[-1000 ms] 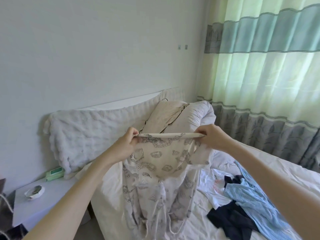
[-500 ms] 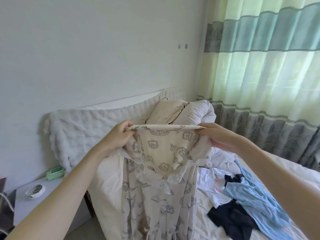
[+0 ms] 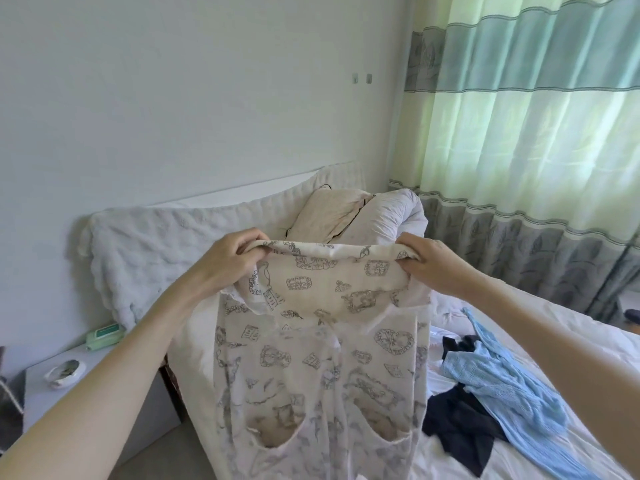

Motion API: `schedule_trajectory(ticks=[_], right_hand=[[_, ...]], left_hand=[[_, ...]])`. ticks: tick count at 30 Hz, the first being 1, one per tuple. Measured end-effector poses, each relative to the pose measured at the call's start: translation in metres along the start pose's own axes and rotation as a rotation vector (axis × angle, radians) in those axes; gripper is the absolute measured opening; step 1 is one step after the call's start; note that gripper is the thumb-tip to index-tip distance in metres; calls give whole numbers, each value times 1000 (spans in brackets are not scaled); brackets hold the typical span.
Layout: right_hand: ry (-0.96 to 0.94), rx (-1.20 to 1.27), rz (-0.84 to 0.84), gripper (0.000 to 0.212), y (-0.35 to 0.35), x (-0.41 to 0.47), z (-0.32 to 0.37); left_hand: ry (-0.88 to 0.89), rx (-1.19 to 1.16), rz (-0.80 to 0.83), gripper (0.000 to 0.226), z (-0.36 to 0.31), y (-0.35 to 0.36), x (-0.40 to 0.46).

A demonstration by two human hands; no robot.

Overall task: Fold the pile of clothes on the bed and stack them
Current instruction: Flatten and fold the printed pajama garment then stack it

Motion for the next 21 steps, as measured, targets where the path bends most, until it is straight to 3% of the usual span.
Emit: schedule_trajectory(ticks=[2,6,11,14,21], right_hand=[[31,104,15,8,-1,-1,2],[108,359,79,9,2,-8,0],[73,267,130,13,4,-10,0],[65,320,130,25,-2,-15,3],[304,835,30,33,14,-48,0]], left_hand=[[-3,-36,5,18,0,-1,0],[-14,-96,52,36,7,2,-4],[10,-62,54,14,7,-9,-8],[5,-97,61,17,12,-11,-13],[-153,-284,142,34,41,12,-41]])
Point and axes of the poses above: each hand's wrist, its own x-axis towards the middle knuckle, its own y-axis out of the palm, z = x × y, the point moved 2 cm from there along x, towards the middle knuckle, and after that the axes turned 12 degrees about x, right-handed, at the moved point
